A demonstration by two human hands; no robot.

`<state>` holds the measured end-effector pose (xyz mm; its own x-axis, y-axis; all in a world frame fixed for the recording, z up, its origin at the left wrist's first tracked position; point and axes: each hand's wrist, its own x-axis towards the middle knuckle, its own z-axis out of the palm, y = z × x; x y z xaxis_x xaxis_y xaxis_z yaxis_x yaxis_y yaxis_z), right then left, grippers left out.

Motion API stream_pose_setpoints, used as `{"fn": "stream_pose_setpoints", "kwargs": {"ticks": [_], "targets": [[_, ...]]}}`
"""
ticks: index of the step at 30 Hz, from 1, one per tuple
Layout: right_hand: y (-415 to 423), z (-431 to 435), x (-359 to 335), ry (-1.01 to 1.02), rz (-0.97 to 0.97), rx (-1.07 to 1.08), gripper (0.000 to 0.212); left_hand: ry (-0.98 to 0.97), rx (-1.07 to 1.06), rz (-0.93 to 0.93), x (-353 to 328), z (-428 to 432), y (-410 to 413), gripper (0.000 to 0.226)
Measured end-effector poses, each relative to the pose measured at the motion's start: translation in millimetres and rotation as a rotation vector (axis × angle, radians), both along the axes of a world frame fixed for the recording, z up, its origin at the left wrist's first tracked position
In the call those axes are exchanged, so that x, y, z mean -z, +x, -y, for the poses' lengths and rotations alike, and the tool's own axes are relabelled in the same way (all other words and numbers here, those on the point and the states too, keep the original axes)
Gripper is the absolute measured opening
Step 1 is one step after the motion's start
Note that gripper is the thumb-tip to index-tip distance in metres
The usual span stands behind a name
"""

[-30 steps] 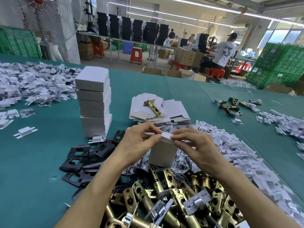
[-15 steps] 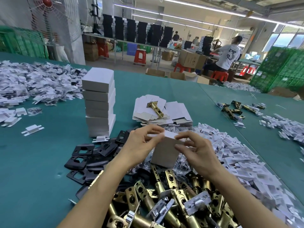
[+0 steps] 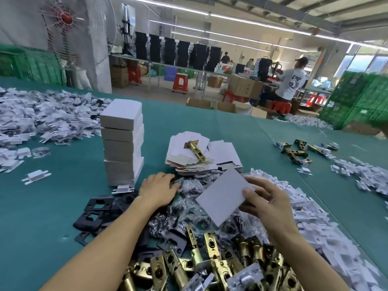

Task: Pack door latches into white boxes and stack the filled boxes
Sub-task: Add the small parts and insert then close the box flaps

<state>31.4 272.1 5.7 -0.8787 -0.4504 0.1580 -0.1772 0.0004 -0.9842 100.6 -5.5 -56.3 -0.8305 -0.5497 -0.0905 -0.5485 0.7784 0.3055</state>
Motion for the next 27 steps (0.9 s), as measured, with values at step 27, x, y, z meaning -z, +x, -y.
{"fn": "stream_pose_setpoints", "kwargs": {"ticks": [27], "targets": [[4.3, 185.9, -19.4, 0.206, 0.091, -0.319, 0.048, 1.693, -0.701, -1.132, -58.0, -30.5, 26.9, 0.020]]}}
